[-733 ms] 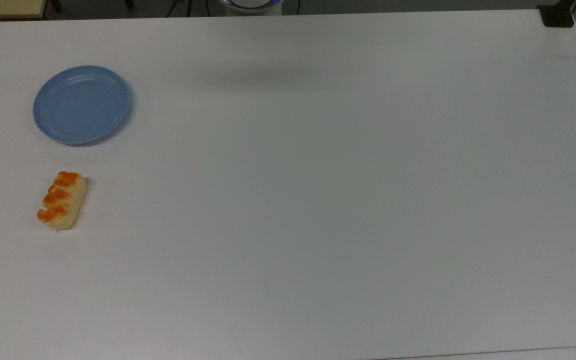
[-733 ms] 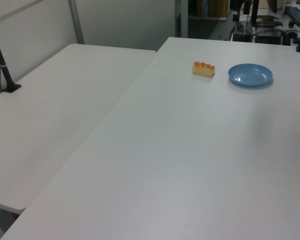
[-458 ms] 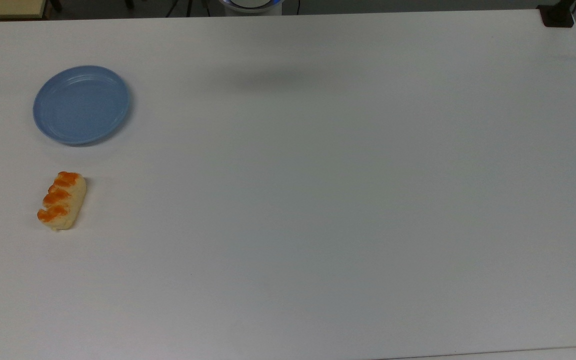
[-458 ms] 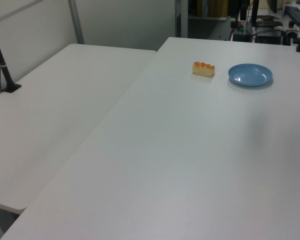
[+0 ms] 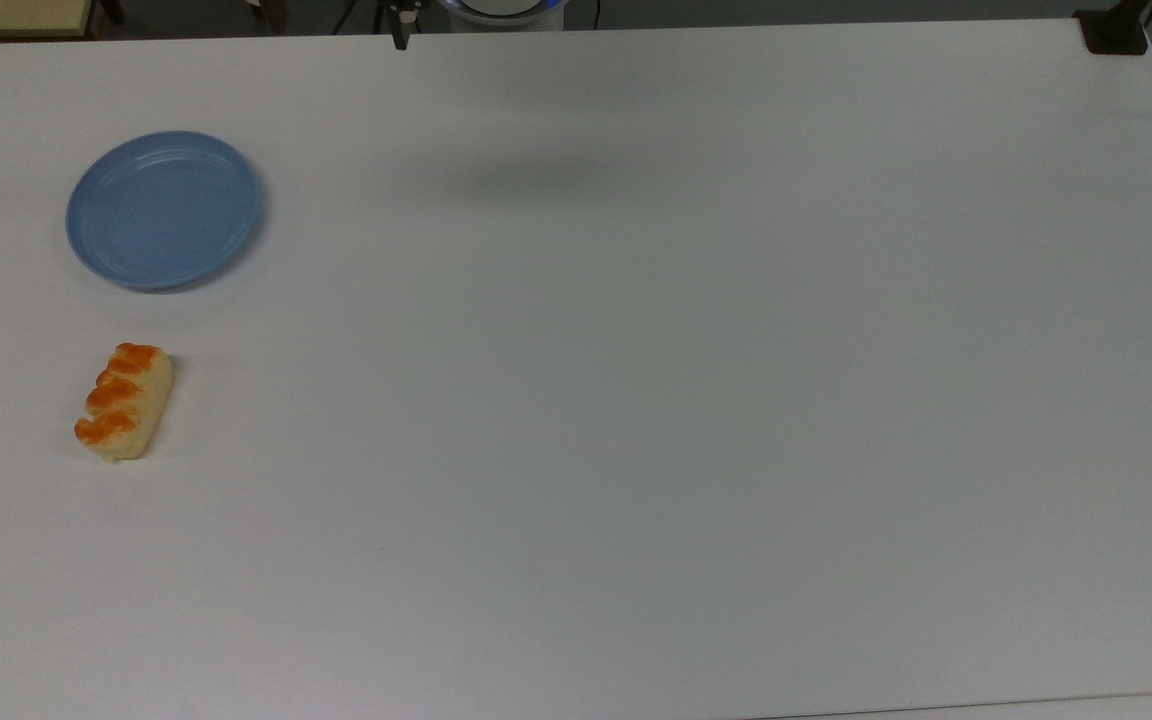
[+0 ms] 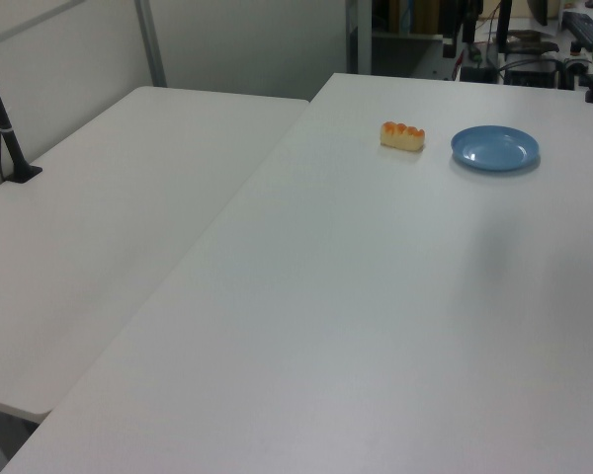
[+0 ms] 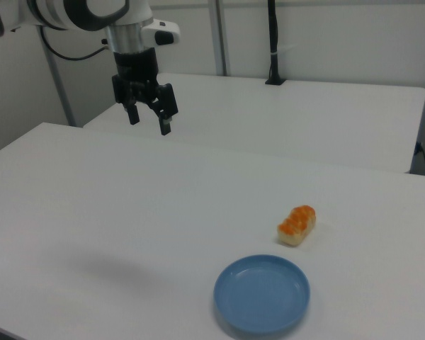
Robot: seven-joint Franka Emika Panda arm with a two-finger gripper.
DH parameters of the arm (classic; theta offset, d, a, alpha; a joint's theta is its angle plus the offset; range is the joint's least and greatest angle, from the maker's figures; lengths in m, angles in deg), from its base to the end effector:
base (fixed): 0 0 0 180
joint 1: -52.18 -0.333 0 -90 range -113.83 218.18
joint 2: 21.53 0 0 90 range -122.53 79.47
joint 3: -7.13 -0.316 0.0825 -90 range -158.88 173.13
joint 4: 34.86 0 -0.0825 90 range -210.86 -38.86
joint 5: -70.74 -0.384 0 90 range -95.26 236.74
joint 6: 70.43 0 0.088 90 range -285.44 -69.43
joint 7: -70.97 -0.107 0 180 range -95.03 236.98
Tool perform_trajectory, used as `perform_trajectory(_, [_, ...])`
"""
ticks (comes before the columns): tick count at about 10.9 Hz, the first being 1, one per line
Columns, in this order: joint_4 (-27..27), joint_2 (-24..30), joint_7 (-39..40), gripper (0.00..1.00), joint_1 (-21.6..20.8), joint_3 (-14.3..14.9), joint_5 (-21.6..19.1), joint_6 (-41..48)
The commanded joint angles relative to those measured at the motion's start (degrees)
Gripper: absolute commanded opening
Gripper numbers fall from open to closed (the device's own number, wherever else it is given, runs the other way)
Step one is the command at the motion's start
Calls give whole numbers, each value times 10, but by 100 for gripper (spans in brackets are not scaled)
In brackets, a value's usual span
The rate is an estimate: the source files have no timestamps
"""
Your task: Put the bread onto the plate
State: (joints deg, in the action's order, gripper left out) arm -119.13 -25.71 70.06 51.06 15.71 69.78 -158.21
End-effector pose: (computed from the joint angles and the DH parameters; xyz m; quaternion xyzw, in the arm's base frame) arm 0.5693 -0.0692 0.6274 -0.9973 0.0725 0.0053 0.0032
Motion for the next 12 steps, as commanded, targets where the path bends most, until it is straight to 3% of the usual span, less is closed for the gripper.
perform_trajectory(1, [-8, -18, 19, 100, 30, 8, 2, -64])
perform_trajectory(6, [-9, -156, 48, 100, 108, 8, 9, -307])
perform_trajectory(12, [-9, -274, 43, 99, 138, 8, 69, -454])
